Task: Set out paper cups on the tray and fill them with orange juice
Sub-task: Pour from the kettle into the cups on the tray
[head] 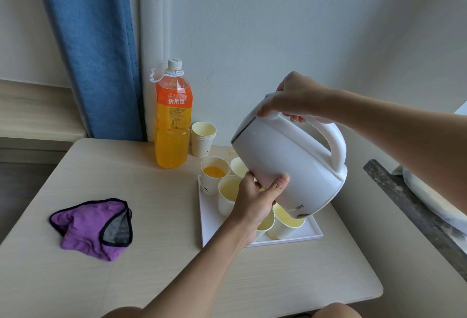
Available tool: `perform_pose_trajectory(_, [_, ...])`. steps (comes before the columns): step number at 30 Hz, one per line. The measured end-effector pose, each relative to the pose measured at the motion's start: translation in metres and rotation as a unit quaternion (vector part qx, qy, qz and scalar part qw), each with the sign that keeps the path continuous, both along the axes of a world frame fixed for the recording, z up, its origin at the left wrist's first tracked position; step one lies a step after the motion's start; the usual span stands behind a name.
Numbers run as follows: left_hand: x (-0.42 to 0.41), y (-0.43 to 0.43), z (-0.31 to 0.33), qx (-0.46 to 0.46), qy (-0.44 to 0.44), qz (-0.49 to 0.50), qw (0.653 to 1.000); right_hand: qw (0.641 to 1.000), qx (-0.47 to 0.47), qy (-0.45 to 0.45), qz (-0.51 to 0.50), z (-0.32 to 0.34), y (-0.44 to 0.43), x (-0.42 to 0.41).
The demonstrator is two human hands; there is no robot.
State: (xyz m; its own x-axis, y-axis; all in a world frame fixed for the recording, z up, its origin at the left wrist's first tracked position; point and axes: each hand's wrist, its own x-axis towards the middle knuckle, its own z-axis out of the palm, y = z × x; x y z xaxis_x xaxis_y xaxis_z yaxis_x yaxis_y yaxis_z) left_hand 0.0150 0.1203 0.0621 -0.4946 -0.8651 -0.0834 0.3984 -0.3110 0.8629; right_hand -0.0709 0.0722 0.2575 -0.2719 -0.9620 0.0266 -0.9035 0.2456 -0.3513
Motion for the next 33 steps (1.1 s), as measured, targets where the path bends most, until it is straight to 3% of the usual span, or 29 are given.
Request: perform_pose_trajectory(33, [-0.0009,-0.0014,0.0023,0.007,0.023,0.002,1.000,1.000,-0.003,0.009,0.002,0.0023,-0.0012,0.0018])
